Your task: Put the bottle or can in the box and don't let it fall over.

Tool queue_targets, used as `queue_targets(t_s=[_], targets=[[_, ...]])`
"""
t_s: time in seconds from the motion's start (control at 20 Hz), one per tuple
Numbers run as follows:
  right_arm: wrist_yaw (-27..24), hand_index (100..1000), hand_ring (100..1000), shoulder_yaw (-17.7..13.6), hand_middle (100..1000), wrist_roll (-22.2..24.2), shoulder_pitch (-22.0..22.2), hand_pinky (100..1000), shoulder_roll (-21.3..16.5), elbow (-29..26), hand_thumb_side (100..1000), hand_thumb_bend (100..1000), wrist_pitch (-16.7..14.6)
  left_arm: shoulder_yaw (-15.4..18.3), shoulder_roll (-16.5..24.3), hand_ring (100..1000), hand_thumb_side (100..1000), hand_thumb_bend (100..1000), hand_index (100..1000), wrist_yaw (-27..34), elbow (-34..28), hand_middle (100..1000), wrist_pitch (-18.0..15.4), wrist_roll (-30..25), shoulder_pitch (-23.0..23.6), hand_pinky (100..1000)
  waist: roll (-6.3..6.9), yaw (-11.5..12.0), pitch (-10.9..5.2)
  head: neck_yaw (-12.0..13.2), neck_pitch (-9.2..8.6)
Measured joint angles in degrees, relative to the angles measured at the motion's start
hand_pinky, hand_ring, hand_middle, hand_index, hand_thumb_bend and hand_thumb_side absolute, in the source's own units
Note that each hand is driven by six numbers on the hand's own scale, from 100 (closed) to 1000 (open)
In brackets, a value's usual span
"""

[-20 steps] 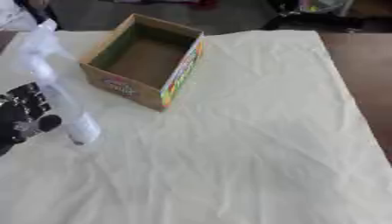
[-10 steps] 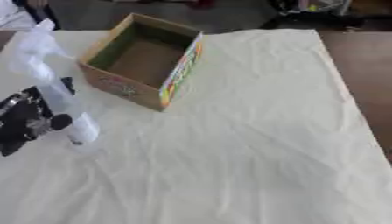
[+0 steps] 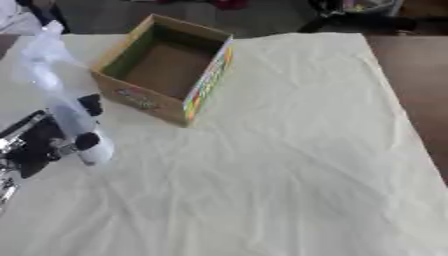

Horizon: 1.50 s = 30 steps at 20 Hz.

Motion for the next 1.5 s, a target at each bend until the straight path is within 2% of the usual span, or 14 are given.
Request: queue_targets(t_s=[0.15, 0.3, 0.45, 0.6, 0.7, 0.8, 1.1, 1.3, 1.35, 1.4, 1.45, 1.5], targets=[[0.0, 753, 1000, 0.0, 961, 0.0, 0.0, 943, 0.0, 0.0, 523, 100, 0.0, -0.4, 0.0, 1000, 198, 689, 771, -0.2, 0.1, 1000, -0.1, -0.4, -0.1, 1000, 0.00, 0.0, 0.00, 0.0, 0.00], [0.0, 753, 1000, 0.0, 962, 0.1, 0.0, 944, 0.0, 0.0, 523, 100, 0.1, -0.8, 0.0, 1000, 150, 625, 744, -0.4, 0.3, 1000, -0.1, -0.8, -0.3, 1000, -0.01, 0.0, 0.00, 0.0, -0.01], [0.0, 753, 1000, 0.0, 962, 0.1, 0.0, 944, 0.2, 0.0, 523, 100, 0.1, -1.1, 0.0, 1000, 100, 468, 695, -0.4, 0.4, 957, 0.1, -1.0, -0.4, 1000, -0.05, 0.0, 0.00, 0.0, -0.02], [0.0, 752, 1000, 0.0, 961, 0.1, 0.0, 944, 0.4, 0.0, 523, 100, 0.1, -1.3, -0.1, 911, 100, 238, 615, -0.4, 0.7, 867, 0.2, -1.1, -0.4, 1000, -0.05, 0.0, 0.00, 0.1, -0.02], [0.0, 753, 1000, 0.0, 961, 0.1, 0.0, 945, 0.4, 0.0, 523, 100, 0.1, -1.4, -0.1, 870, 100, 139, 568, -0.6, 0.9, 823, 0.4, -0.8, -0.4, 1000, -0.07, 0.0, 0.00, 0.1, -0.03], [0.0, 753, 1000, 0.0, 961, 0.1, -0.1, 945, 0.4, 0.0, 523, 100, 0.1, -1.4, -0.1, 829, 100, 100, 518, -0.9, 1.0, 784, 0.8, -0.3, -0.5, 1000, -0.08, 0.0, 0.00, 0.1, -0.21], [-0.2, 753, 1000, 0.0, 961, 0.1, -0.2, 947, 0.4, 0.0, 523, 100, 0.2, -1.4, -0.1, 665, 100, 100, 362, -1.9, 1.4, 625, 2.0, 1.6, -1.0, 1000, -0.09, -0.1, 0.00, 0.2, -0.44], [-0.2, 754, 1000, 0.0, 961, 0.2, -0.2, 948, 0.4, 0.0, 523, 100, 0.2, -1.7, -0.1, 635, 100, 100, 305, -2.5, 1.5, 570, 2.5, 2.3, -1.4, 1000, -0.10, -0.1, 0.00, 0.2, -0.44], [-0.3, 753, 1000, 0.0, 959, 0.2, -0.2, 948, 0.4, 0.0, 523, 100, 0.2, -1.7, -0.1, 587, 273, 100, 234, -2.7, 1.6, 504, 2.5, 2.4, -1.4, 1000, -0.10, -0.1, 0.00, 0.2, -0.44], [-0.3, 753, 1000, 0.0, 959, 0.2, -0.2, 948, 0.4, 0.0, 523, 100, 0.2, -1.7, -0.1, 577, 386, 100, 204, -2.9, 1.6, 477, 2.6, 2.4, -1.5, 1000, -0.10, -0.1, 0.00, 0.2, -0.44], [-0.3, 753, 1000, 0.0, 959, 0.1, -0.2, 948, 0.4, 0.0, 523, 100, 0.2, -1.7, -0.1, 583, 471, 100, 169, -3.2, 1.7, 418, 2.6, 2.5, -1.5, 1000, -0.10, -0.1, 0.00, 0.2, -0.44], [-0.3, 753, 1000, 0.0, 959, 0.1, -0.2, 948, 0.4, 0.0, 523, 100, 0.2, -1.7, -0.1, 583, 471, 100, 169, -3.4, 1.7, 418, 2.6, 2.5, -1.6, 1000, -0.10, -0.1, 0.00, 0.2, -0.44]])
